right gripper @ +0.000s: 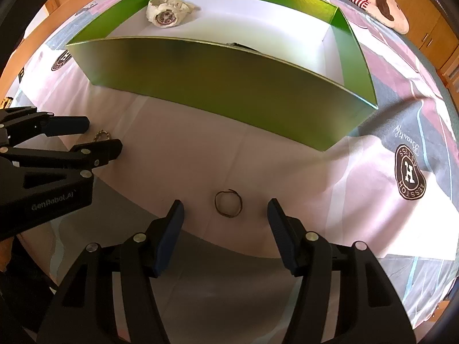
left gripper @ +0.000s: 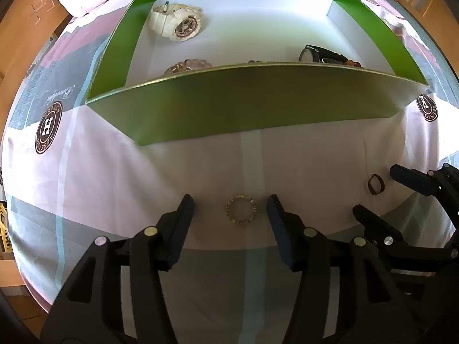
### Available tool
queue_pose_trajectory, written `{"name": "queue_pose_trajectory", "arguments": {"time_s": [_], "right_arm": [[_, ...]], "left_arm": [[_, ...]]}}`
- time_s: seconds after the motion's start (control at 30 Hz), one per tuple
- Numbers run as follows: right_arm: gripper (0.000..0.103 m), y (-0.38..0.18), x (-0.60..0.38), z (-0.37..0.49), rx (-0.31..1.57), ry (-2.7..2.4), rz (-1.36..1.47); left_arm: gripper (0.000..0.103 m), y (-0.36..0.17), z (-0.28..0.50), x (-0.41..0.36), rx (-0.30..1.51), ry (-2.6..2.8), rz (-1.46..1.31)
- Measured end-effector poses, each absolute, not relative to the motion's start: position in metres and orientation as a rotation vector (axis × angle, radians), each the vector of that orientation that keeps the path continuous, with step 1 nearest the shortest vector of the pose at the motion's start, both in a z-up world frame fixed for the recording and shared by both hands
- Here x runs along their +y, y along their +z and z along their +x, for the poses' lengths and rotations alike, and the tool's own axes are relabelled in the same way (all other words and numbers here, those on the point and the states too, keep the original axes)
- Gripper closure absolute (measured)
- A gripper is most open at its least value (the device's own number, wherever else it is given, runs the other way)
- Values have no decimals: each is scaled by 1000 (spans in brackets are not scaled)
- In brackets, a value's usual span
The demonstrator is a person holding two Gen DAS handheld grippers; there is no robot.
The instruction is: Organize jewelry
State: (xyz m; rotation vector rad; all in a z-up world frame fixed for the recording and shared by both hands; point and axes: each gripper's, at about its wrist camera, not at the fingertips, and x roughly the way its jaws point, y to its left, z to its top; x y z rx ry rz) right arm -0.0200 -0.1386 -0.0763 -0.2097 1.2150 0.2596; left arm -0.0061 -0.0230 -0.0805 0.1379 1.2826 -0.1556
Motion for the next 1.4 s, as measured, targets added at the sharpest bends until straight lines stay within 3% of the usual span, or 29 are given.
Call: {"name": "queue_pose_trajectory", "arguments": {"time_s": [0.13,0.63,0.8,0.9,1.03,1.4], "right_arm": [[57,-76,-135,-22,1209,279,-223],[57,-75,-138,-21,1224,280,-191],[58,-75,-141,-20,1219,267,-182],[70,-74,-140,-21,1213,280,-181],[83,-74,-138,-20,1206,289,-193],[83,-59,-137,-21,1151,277,-173]], "left_arm": [[49,-81,-1,-15,1301,-168,97],[42,-83,11,3,1313,-185,52],[51,-82,8,0,1303,-177,59],[59,-81,4,-6,1293,-173,90],[82,-80,3,-11,1288,-177,107],[82,-52,7,-5,1186,-126,83]]}}
